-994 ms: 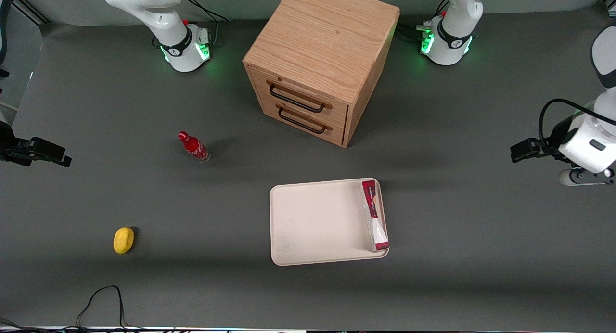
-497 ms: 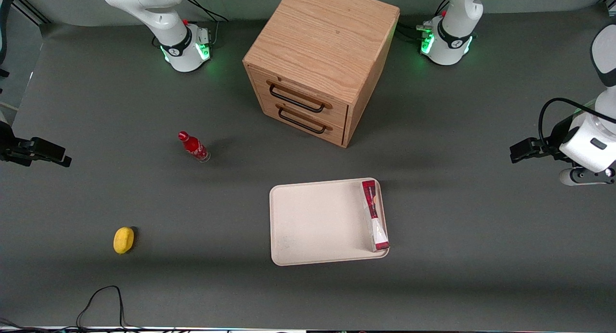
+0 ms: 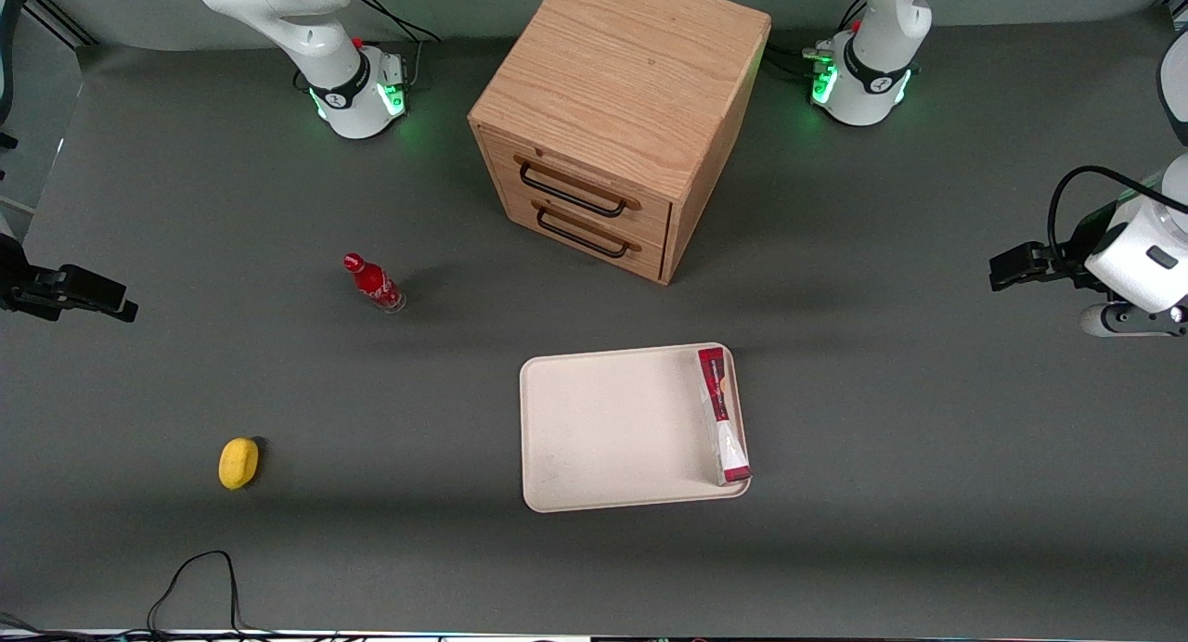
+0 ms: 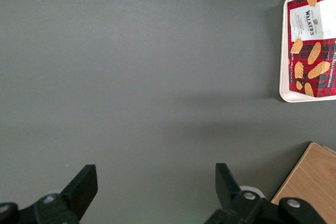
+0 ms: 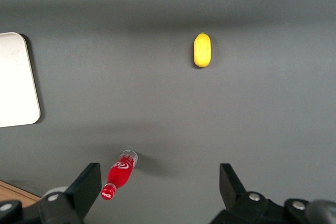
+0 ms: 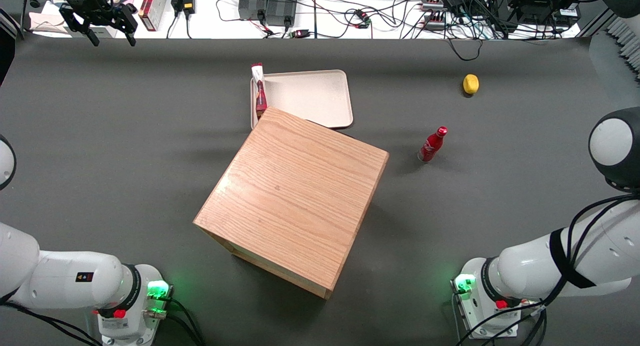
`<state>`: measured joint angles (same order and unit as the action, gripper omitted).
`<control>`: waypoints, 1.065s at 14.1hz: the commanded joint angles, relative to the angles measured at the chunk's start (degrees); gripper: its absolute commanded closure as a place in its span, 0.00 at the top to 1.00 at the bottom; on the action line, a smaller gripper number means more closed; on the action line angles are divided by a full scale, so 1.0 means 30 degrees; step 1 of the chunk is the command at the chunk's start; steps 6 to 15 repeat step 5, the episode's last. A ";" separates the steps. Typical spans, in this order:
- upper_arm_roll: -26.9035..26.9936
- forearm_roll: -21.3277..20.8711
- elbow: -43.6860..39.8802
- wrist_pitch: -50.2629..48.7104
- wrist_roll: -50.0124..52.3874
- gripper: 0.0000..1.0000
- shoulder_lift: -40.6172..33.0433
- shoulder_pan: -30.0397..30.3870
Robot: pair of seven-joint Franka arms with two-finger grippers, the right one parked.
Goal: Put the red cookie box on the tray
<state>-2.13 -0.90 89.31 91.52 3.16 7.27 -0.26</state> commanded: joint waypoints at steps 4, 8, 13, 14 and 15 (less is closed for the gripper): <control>0.0095 0.0272 -0.0122 -0.0477 -0.0552 1.00 -0.0283 -0.0207; 0.0095 0.0272 -0.0122 -0.0477 -0.0554 1.00 -0.0283 -0.0207; 0.0095 0.0272 -0.0122 -0.0477 -0.0554 1.00 -0.0283 -0.0207; 0.0095 0.0272 -0.0122 -0.0477 -0.0554 1.00 -0.0283 -0.0207; 0.0095 0.0272 -0.0122 -0.0477 -0.0554 1.00 -0.0283 -0.0207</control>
